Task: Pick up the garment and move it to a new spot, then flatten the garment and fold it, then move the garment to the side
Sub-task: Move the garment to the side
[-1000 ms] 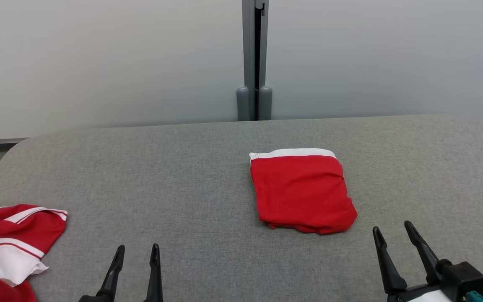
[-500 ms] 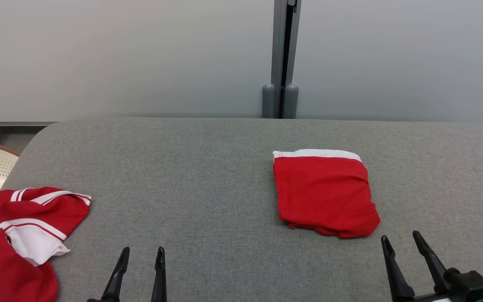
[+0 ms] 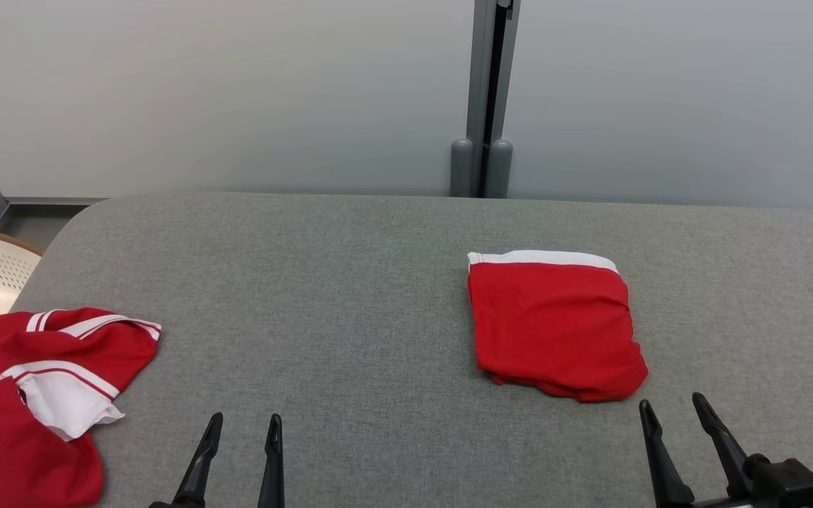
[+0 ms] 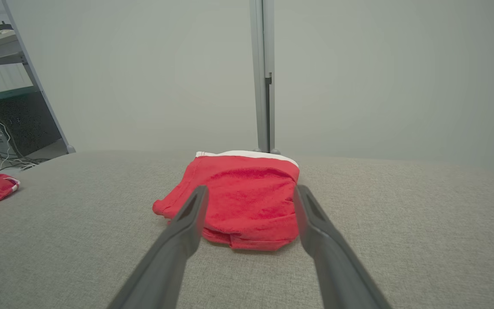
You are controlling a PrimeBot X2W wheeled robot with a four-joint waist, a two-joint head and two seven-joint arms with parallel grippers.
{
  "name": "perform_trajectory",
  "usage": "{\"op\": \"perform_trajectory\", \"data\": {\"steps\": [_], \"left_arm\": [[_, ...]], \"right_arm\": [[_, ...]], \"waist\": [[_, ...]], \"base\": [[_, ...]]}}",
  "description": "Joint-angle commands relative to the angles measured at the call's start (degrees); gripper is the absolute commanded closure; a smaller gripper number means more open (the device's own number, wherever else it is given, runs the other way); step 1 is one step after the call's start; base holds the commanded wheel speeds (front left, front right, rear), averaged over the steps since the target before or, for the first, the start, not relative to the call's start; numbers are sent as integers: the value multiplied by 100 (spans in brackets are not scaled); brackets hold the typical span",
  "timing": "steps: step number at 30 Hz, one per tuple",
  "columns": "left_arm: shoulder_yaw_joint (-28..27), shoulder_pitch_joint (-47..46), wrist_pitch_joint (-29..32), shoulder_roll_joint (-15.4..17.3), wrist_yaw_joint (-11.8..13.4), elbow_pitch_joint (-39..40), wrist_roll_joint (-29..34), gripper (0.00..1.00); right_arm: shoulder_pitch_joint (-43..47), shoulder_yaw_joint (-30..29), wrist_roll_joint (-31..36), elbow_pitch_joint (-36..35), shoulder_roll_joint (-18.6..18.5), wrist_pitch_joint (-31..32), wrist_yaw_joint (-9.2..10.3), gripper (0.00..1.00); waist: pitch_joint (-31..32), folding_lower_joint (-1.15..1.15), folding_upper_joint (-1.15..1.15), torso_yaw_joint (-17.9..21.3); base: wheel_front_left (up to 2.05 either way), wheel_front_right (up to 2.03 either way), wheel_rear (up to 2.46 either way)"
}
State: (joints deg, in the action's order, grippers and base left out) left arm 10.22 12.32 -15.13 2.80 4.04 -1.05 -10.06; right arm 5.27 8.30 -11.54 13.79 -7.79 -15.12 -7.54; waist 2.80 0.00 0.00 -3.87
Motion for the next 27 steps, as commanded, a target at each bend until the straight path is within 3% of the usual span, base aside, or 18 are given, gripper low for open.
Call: {"op": "perform_trajectory", "data": {"steps": [1,11,17,22,27], "left_arm": [[-13,0,-1,20,-19,19,33,0],[31,-147,-1,21,-42,22,61,0],[152,-576,0,20,-45,169,115,0],[270,-1027,0,21,-93,200,178,0],[330,-1333,-1,20,-118,217,210,0]], "right_arm": [[35,2,13,3,-4,-3,11,0],[-165,68,-24,16,-52,-3,11,0],[-846,172,-505,-36,-368,-3,11,0],[-1600,651,-1712,311,-1016,-4,11,0],[-2237,1486,-3519,647,-1890,244,11,0]], "waist": [[-13,0,0,12],[-215,0,0,2],[-886,0,0,-63],[-1433,0,0,-138],[-1786,0,0,-253]], "base": [[0,0,0],[0,0,0],[0,0,0],[0,0,0],[0,0,0]]}}
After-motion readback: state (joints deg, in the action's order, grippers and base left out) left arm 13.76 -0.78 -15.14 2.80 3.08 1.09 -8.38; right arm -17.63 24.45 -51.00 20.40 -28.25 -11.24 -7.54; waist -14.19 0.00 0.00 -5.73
